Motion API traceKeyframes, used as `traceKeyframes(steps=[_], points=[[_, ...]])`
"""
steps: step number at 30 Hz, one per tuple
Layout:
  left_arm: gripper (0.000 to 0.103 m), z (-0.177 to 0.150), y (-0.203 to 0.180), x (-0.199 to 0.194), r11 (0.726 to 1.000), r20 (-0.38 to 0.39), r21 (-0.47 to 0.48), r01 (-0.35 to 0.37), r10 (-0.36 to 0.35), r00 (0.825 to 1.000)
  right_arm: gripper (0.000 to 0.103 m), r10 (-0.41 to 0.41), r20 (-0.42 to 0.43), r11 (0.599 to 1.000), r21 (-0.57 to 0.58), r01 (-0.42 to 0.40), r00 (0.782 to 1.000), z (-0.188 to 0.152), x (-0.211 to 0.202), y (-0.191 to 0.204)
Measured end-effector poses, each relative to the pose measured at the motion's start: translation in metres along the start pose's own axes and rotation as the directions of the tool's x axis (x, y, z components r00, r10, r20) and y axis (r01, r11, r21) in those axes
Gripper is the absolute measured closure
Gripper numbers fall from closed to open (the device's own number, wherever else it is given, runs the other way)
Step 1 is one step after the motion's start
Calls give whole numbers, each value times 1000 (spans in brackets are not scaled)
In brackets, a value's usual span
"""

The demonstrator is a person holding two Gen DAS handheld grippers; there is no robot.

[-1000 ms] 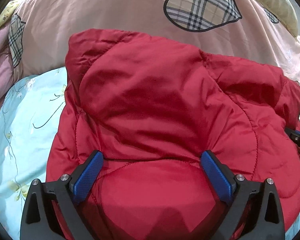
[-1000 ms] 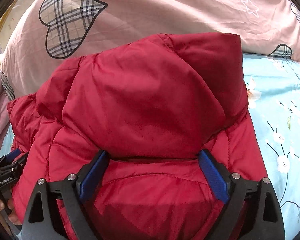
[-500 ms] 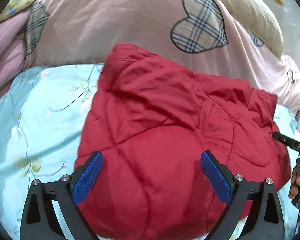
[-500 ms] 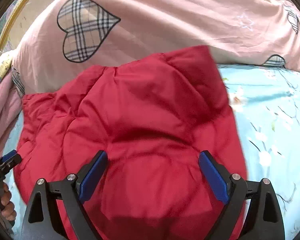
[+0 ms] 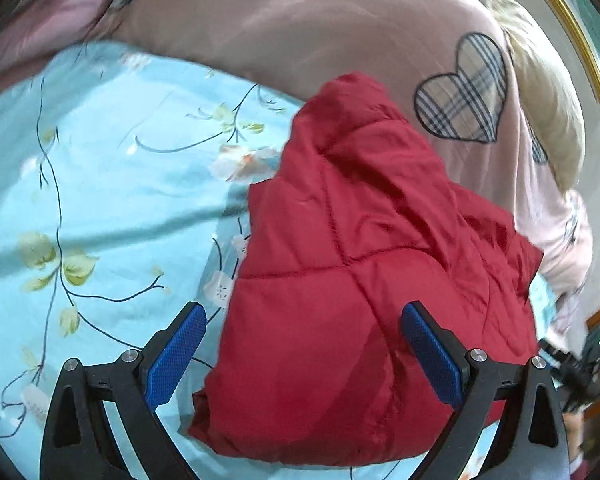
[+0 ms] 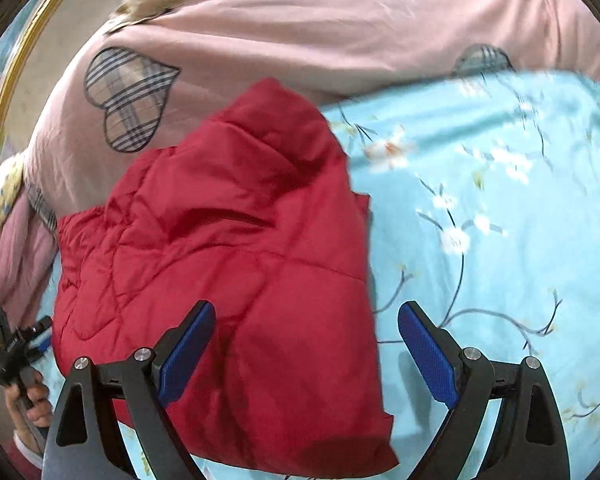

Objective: Fold large clothes

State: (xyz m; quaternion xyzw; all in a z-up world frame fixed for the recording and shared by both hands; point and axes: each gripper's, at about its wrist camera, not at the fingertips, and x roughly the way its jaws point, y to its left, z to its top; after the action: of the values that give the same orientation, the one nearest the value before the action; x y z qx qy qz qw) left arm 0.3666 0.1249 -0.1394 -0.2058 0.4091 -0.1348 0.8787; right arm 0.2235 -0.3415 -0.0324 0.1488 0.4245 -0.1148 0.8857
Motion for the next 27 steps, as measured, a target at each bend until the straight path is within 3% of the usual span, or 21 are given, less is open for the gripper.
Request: traceKeyframes(steps=[3, 6, 14, 16, 19, 21, 24, 27], points=[[4, 5, 13, 10, 995, -42, -52, 83, -85, 995, 9, 49, -28, 996, 74, -46, 998, -3, 9, -15], [4, 10, 26, 29, 973, -93, -133, 190, -203, 975, 9, 121, -61, 984, 141, -111, 991, -6, 20, -24], [1, 17, 38, 69, 949, -172, -199, 244, -279, 945, 10, 283, -120, 934, 260, -245, 952, -7, 54, -29], [8, 18, 41, 70, 948, -163, -198, 250, -283, 945, 13, 307, -127, 925, 272, -264, 943, -7, 59, -28], [31, 18, 37, 67, 952, -164, -169, 254, -281, 946, 29, 345, -130, 908, 299, -295, 930, -9, 62, -28], [46, 18, 33, 61, 952, -162, -155, 262, -286, 944, 45, 363, -132, 900, 307, -310, 922, -9, 61, -26], [54, 20, 24, 46, 956, -155, -124, 267, -285, 946, 60, 366, -133, 902, 295, -315, 921, -8, 51, -22], [56, 16, 20, 31, 957, -154, -105, 271, -285, 946, 64, 349, -143, 913, 275, -301, 926, -8, 40, -14]])
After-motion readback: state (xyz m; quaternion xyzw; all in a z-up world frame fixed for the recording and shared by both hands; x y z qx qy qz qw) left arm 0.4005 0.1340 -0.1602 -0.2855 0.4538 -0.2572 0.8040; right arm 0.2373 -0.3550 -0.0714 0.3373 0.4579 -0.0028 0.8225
